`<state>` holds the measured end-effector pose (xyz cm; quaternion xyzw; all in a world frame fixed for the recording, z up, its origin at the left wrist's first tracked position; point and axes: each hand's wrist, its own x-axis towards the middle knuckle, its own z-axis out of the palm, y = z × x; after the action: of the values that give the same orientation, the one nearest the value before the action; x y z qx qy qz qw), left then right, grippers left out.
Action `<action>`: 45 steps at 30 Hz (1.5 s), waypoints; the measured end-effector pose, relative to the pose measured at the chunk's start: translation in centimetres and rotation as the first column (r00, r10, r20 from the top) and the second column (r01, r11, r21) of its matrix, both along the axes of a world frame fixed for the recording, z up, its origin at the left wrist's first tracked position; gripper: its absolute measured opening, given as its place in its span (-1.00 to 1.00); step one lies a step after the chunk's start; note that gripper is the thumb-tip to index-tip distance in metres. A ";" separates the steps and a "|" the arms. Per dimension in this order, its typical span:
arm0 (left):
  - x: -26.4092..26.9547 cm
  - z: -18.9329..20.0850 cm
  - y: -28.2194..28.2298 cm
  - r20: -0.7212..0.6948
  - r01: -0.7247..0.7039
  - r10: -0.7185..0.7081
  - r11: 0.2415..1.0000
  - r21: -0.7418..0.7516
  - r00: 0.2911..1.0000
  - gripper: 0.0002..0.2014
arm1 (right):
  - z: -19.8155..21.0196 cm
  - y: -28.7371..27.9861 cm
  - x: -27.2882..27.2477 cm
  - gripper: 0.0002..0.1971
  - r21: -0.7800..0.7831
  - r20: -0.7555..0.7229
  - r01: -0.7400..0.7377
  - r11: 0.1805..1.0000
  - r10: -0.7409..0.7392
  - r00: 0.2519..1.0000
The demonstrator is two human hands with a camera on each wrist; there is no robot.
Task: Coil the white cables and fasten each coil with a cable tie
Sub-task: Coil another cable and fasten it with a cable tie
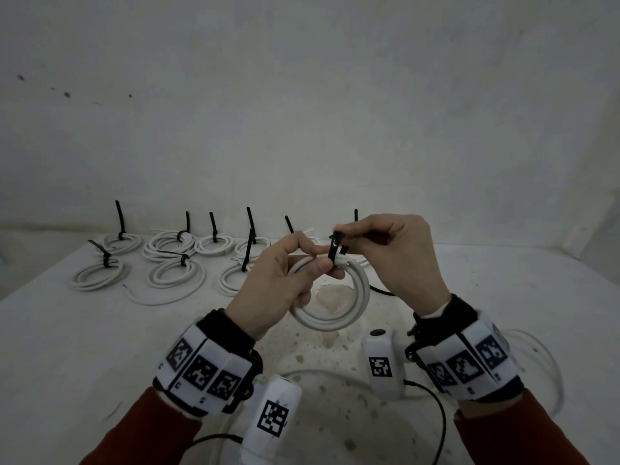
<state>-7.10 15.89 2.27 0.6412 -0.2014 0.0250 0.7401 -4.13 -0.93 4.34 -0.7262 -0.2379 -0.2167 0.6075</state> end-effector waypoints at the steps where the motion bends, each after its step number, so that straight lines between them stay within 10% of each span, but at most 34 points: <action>1: 0.0 0.0 0.0 -0.002 -0.001 0.001 1.000 -0.002 1.000 -0.80 | 0.0 0.0 0.0 -0.82 0.008 -0.003 -0.005 1.000 0.005 1.000; 45: -0.1 0.2 0.1 0.029 0.044 -0.042 0.998 -0.046 0.999 -0.89 | 0.2 0.1 -0.4 -0.85 0.049 0.019 -0.009 0.999 0.008 1.000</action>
<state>-7.22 15.97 2.44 0.6189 -0.2250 0.0229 0.7522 -4.52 -0.85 4.51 -0.7078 -0.2414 -0.2268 0.6239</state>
